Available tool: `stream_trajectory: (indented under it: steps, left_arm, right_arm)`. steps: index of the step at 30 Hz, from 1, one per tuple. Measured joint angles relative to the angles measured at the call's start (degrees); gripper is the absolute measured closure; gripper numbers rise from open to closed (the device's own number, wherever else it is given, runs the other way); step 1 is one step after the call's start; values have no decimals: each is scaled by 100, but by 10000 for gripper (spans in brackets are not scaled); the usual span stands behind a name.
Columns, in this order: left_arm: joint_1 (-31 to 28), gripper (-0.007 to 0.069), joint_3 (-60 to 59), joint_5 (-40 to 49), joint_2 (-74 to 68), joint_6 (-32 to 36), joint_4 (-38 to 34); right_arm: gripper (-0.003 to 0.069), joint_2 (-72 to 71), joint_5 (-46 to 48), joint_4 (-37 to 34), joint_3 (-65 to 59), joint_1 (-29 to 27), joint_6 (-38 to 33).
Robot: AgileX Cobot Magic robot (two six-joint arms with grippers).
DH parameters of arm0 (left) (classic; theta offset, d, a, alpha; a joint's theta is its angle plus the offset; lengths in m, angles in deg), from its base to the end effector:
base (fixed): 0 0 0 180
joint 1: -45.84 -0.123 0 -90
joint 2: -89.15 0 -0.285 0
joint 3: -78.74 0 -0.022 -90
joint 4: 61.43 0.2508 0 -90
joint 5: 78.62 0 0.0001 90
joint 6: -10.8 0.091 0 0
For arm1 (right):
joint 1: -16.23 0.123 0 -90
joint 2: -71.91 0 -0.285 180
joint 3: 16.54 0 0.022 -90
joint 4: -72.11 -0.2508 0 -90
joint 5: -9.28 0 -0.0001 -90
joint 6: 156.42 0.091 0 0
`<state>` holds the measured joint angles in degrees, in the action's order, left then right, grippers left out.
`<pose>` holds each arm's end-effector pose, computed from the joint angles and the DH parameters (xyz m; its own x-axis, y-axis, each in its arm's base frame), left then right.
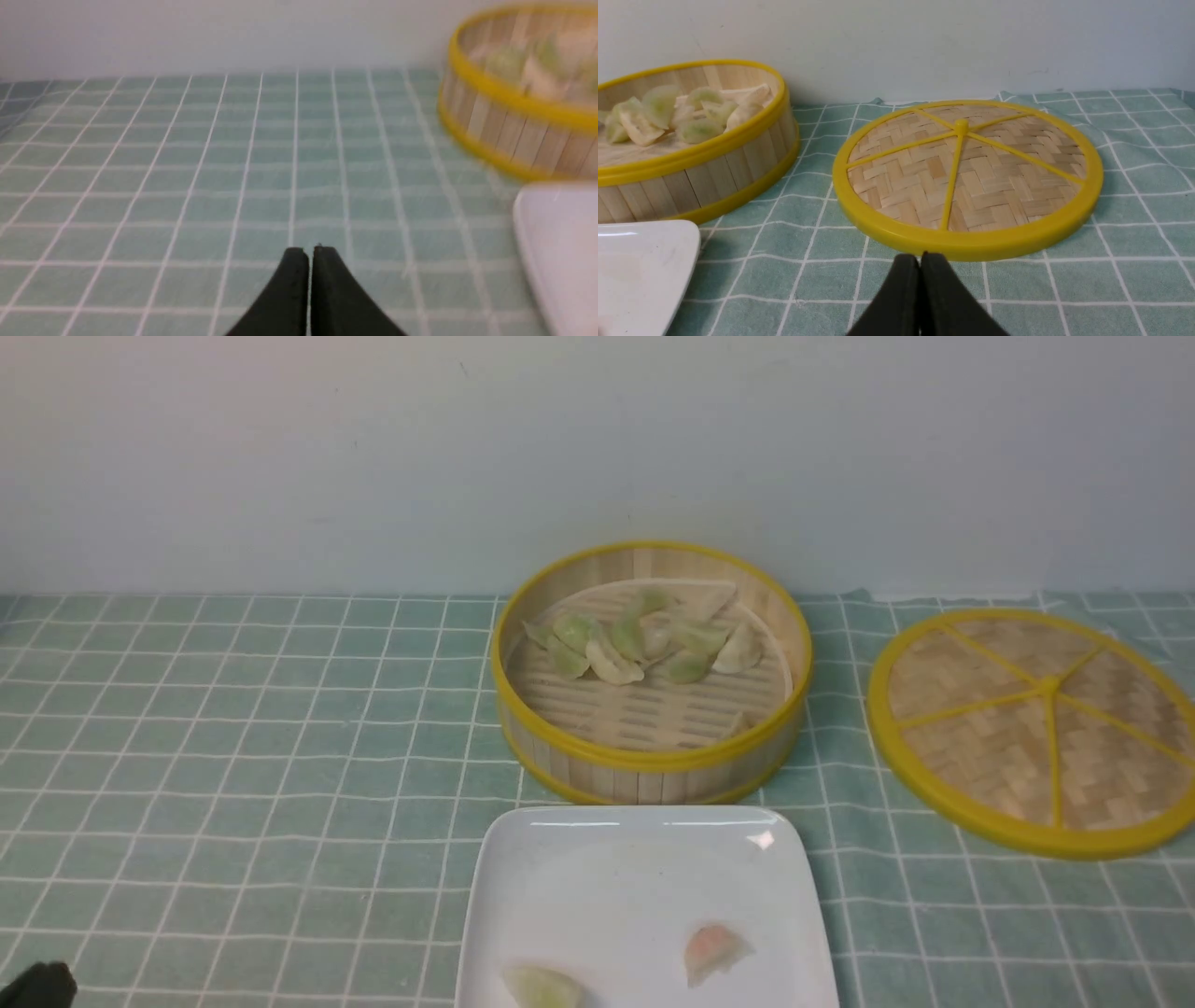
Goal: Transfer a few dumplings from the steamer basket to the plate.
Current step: Use the left arm to grab a dumpling from the steamer
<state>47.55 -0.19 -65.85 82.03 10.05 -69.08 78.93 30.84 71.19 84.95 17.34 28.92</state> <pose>0.0557 -0.0044 0.1837 -0.1582 -0.1381 -0.9777 0.0367 0.9887 -0.1456 0.0524 0.0016 0.1725 -0.2948 0.1022 -0.9501 0.0068 0.9945 0.1049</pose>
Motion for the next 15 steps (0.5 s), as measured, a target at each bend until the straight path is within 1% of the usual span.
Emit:
stream_trajectory:
  steps: [1, 2, 5, 7, 8, 9, 11, 13, 14, 15]
  left_arm:
    - [0, 631, 0, -500, 0, -268, -524]
    - [0, 631, 0, -560, 0, -298, -580]
    - [0, 631, 0, -1679, 0, -637, -1410]
    - [0, 631, 0, -2325, 0, -765, -1653]
    - [0, 631, 6, -2860, 0, -933, -1827]
    - [0, 631, 38, -3061, 0, -1049, -1856]
    - [0, 631, 283, -3066, -26, -1311, -1767]
    - [0, 631, 866, -2606, -252, -1562, -1419]
    - [0, 631, 941, -2534, -295, -1578, -1315]
    - [0, 631, 1251, -2085, -555, -1671, -1099]
  right_arm:
    - [673, 0, 0, 0, 0, 0, 0]
    - [673, 0, 0, 0, 0, 0, 0]
    - [673, 0, 0, 0, 0, 0, 0]
    - [673, 0, 0, 0, 0, 0, 0]
    - [673, 0, 0, 0, 0, 0, 0]
    - [673, 0, 0, 0, 0, 0, 0]
    - [673, 0, 0, 0, 0, 0, 0]
    - [673, 0, 0, 0, 0, 0, 0]
    - [673, 0, 0, 0, 0, 0, 0]
    - [673, 0, 0, 0, 0, 0, 0]
